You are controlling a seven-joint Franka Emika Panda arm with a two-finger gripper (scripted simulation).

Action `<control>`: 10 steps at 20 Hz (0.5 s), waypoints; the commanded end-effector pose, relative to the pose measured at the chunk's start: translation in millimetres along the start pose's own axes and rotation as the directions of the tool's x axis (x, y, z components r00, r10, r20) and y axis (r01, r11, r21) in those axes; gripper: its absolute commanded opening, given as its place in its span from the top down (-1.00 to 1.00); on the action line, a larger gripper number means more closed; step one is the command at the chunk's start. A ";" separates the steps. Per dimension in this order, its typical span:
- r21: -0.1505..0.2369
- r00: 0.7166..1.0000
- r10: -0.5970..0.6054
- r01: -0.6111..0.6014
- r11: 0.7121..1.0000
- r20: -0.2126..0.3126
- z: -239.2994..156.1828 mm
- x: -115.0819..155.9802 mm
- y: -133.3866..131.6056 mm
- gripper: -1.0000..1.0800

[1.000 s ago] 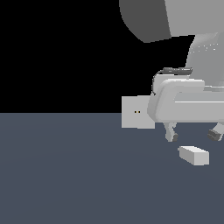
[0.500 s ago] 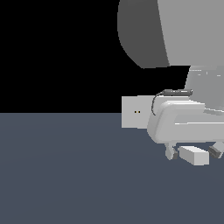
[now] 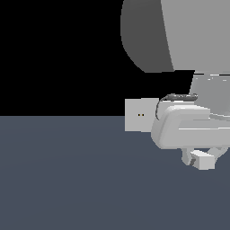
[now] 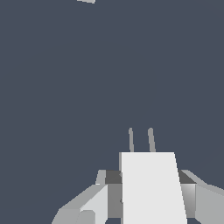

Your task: Plug the charger into the wall socket.

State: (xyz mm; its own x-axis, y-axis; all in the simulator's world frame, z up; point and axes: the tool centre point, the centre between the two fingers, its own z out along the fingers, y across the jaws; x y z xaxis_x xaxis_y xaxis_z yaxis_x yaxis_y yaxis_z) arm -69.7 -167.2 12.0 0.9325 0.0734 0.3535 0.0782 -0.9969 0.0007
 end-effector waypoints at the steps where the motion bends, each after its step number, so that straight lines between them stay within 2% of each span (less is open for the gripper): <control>1: 0.000 1.000 0.000 0.000 1.000 0.000 0.3 0.1 0.2 1.00; 10: -0.005 1.000 0.016 -0.016 1.000 -0.001 -4.4 4.2 -7.7 1.00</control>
State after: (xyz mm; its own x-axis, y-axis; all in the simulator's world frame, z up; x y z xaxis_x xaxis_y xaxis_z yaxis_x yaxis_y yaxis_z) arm -68.9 -162.0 15.5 0.9335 0.0619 0.3531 0.0663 -0.9978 -0.0003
